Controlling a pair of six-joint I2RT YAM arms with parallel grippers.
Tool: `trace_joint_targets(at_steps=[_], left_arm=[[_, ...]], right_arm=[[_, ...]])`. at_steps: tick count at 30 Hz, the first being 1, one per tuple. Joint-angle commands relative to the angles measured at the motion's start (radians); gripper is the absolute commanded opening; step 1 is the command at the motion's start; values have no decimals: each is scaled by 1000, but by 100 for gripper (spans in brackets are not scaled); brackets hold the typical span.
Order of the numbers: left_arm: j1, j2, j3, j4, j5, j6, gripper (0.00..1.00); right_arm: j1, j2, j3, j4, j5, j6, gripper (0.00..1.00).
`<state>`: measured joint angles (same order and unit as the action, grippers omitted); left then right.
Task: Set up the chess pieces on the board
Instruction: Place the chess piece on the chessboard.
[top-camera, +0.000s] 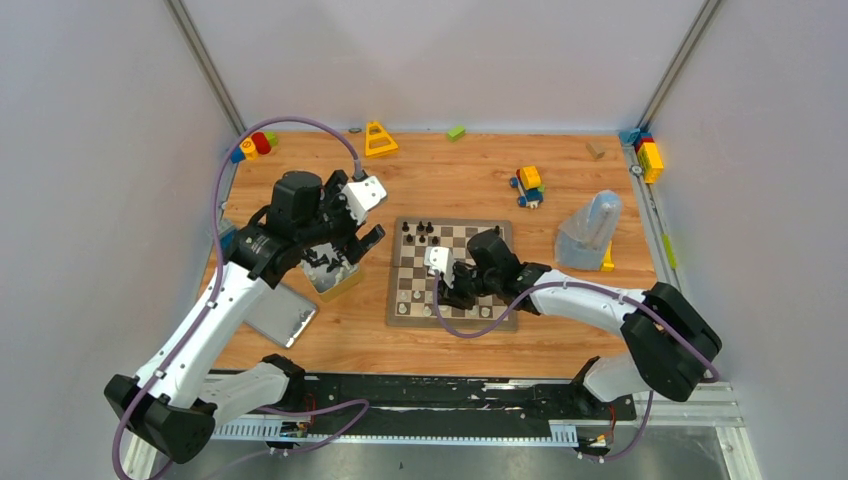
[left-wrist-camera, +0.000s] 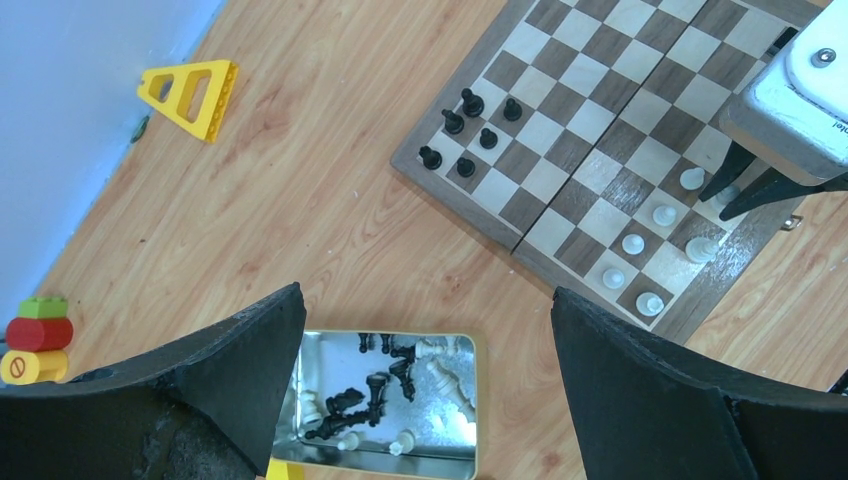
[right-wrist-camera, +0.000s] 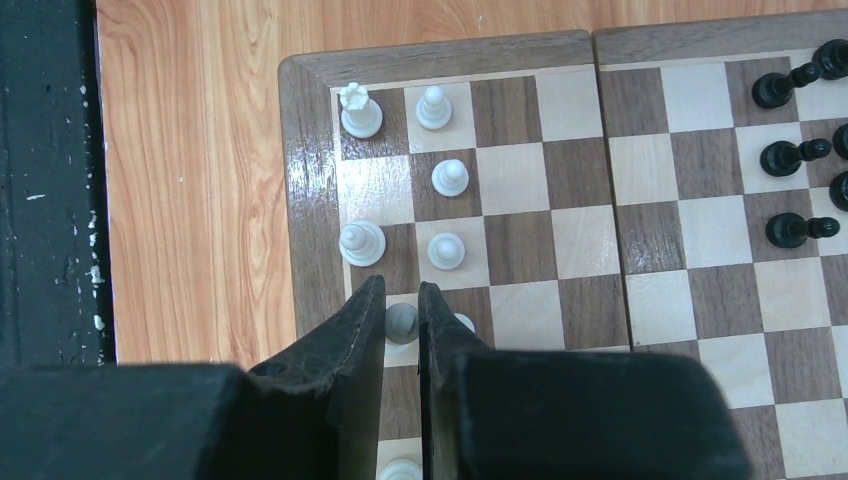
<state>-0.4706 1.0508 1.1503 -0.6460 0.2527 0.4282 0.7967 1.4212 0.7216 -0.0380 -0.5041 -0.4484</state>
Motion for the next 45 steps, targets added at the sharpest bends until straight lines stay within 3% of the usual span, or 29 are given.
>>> trace_joint_targets(at_steps=[1, 19, 36, 45], left_arm=[[4, -29, -6, 35, 7, -14, 100], [4, -33, -12, 37, 8, -10, 100], [4, -33, -15, 36, 4, -4, 100], [4, -35, -15, 34, 3, -1, 100]], right_arm=[[11, 6, -13, 55, 3, -22, 3], [12, 18, -14, 42, 2, -23, 10], [12, -2, -10, -6, -10, -18, 30], [12, -15, -10, -18, -7, -18, 30]])
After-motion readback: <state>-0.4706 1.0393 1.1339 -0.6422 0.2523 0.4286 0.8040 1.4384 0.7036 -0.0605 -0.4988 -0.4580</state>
